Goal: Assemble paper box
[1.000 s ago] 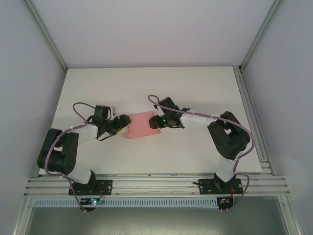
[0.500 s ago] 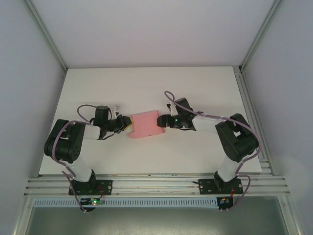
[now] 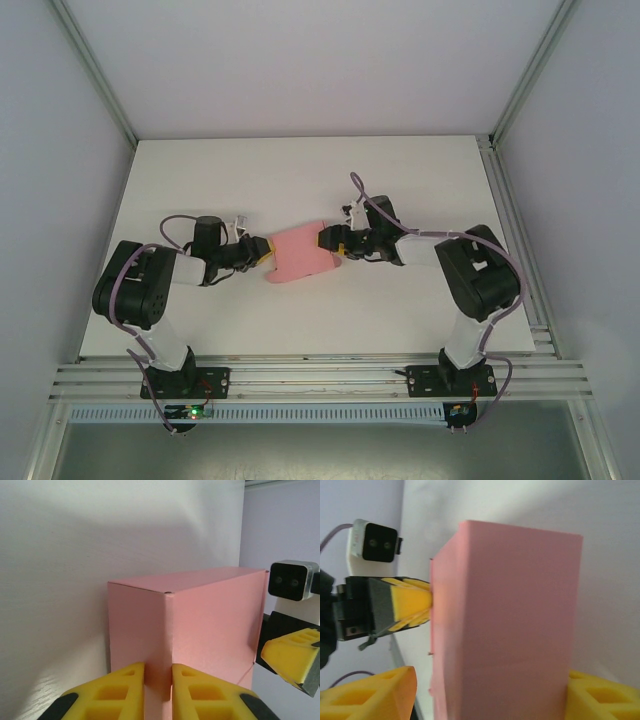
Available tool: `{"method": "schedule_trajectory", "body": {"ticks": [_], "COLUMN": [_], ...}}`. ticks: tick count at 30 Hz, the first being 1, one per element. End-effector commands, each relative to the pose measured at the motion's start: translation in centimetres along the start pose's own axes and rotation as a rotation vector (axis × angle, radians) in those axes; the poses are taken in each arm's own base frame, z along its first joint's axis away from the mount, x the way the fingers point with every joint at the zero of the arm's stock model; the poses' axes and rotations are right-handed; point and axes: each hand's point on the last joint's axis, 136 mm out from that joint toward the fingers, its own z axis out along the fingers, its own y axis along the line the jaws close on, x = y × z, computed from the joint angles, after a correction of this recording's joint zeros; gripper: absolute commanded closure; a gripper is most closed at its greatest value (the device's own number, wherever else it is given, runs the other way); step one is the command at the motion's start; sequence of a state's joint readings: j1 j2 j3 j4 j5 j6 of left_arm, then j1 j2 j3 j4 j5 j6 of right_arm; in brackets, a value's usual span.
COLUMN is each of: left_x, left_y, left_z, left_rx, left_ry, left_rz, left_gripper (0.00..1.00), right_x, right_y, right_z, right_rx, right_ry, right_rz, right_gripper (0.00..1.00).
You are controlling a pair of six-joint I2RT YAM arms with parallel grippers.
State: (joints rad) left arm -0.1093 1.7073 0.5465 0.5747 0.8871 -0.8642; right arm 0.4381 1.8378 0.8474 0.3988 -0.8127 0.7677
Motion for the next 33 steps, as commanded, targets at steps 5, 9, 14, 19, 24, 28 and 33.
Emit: {"method": "schedule_trajectory", "body": {"ticks": [5,9,14,19,24,28,33], "left_x": [-0.5,-1.2,-1.1,3.0,7.0,8.1,7.6], "left_y": [-1.1,-2.4,-6.6,-11.6,-13.2,-12.7,-11.4], "left_z": [0.0,-0.7,-2.6,-2.9,-2.6,-1.5,-0.1], "left_rx": [0.036,0.013,-0.276,-0.420,-0.333,-0.408,-0.525], "left_ry": [0.012,-0.013,-0.076,-0.108,-0.066,-0.029,0.032], "left_rz": [0.048,0.130,0.579,1.173,1.406,1.589,1.702], "left_gripper": [0.80,0.60,0.00,0.00,0.00,0.00,0.00], "right_x": [-0.4,-0.5,-0.3,-0.1,0.7,0.9,1.3], "right_y": [3.2,2.8,0.5,1.4,2.9,3.4,4.1], "right_z": [-0.2,-0.6,-1.8,-2.9,-3.0,-3.7,-4.0], "right_rx": [-0.177,-0.136,0.033,0.024,-0.067,-0.065,-0.076], "right_ry": [0.004,-0.017,-0.059,-0.063,-0.003,-0.006,0.020], "right_rz": [-0.019,0.022,0.153,0.409,0.684,0.783,0.854], "right_gripper": [0.41,0.51,0.52,0.59,0.59,0.58,0.55]}}
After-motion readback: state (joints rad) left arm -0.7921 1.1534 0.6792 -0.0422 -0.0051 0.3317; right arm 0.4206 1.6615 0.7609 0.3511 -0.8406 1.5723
